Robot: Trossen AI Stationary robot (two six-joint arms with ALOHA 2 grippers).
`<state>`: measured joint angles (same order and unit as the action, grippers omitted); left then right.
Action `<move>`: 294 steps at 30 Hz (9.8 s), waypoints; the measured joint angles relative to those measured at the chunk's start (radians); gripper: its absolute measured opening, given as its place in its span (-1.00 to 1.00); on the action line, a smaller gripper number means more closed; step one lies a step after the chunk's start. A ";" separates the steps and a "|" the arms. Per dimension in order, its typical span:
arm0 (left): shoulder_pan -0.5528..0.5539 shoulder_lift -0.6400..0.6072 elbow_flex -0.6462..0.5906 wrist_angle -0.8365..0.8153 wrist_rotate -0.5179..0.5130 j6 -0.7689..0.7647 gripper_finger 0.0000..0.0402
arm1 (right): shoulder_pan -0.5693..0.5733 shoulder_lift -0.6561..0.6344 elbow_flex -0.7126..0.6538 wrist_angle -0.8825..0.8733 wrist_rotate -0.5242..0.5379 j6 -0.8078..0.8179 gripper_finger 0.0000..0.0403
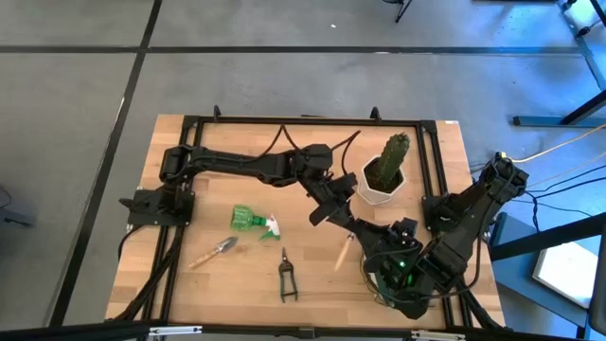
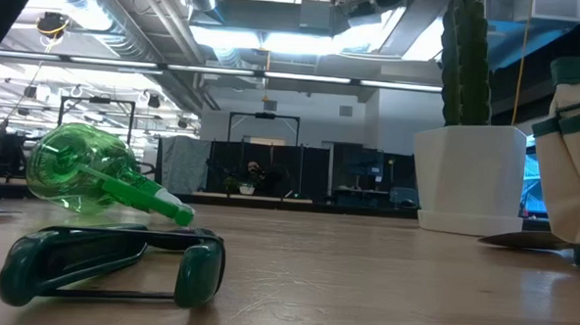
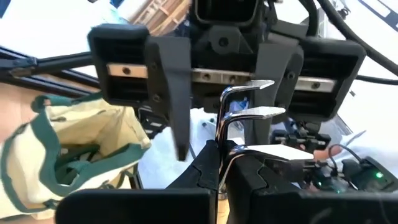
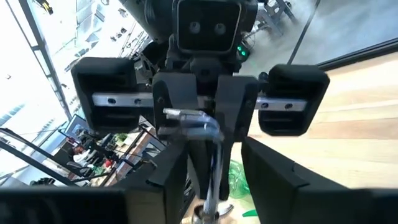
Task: Pick & Place Garden tools in Gardening bag
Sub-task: Put the hand rake into the side pocket of the white bag
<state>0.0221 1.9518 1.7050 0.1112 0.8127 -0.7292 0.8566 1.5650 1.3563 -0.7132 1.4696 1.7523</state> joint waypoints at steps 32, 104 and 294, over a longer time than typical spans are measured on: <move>0.015 0.003 0.000 -0.006 0.037 -0.009 -0.99 | 0.014 0.000 0.002 0.041 0.055 -0.070 -0.46; 0.050 -0.002 0.002 -0.104 0.270 0.009 -0.16 | -0.032 0.000 0.000 0.103 0.015 -0.113 -0.98; -0.176 -0.029 0.000 -0.579 -1.027 -0.184 -0.08 | 0.042 -0.213 -0.608 0.608 -0.243 -0.634 -0.98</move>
<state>-0.1535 1.9224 1.7046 -0.4673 -0.2146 -0.9134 0.8982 1.3521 0.7486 -0.1050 1.2271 1.1186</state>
